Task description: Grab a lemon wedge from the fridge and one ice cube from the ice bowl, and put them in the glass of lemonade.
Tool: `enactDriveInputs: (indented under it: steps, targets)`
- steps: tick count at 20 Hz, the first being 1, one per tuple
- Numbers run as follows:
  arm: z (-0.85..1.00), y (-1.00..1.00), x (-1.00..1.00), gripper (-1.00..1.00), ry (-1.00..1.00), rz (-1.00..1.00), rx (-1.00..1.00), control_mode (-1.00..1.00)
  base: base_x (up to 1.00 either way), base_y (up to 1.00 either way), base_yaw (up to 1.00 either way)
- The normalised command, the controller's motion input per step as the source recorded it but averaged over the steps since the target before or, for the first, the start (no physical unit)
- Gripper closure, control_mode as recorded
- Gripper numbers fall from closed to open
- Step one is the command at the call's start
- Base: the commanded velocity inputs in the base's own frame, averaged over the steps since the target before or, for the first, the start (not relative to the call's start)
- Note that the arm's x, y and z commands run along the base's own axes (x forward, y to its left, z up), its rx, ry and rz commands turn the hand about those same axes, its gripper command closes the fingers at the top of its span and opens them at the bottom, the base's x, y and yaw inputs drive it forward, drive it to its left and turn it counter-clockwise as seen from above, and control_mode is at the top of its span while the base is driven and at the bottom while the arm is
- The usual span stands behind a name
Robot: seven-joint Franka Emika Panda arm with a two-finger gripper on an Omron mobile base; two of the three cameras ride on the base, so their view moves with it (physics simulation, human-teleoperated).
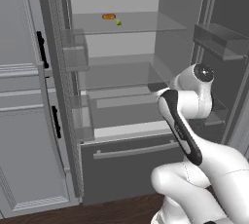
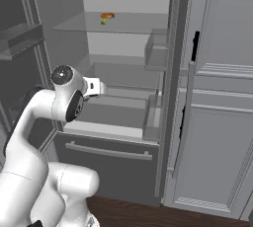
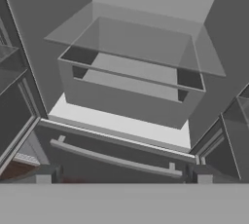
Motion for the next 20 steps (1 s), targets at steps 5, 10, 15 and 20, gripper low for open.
enactDriveInputs:
  steps: [5,10,15,20]
  targets:
    - [0.00,0.00,0.00,-1.00,0.00,0.00,0.00,-1.00,0.00,0.00,0.00]
    - [0.00,0.00,0.00,-1.00,0.00,0.00,0.00,-1.00,0.00,0.00,0.00]
    - [0.01,0.05,0.00,-1.00,0.04,-0.11,0.00,-1.00,0.00,0.00,0.00]
    - [0.00,0.05,0.13,-1.00,0.01,-0.07,0.00,-1.00,0.00,0.00,0.00]
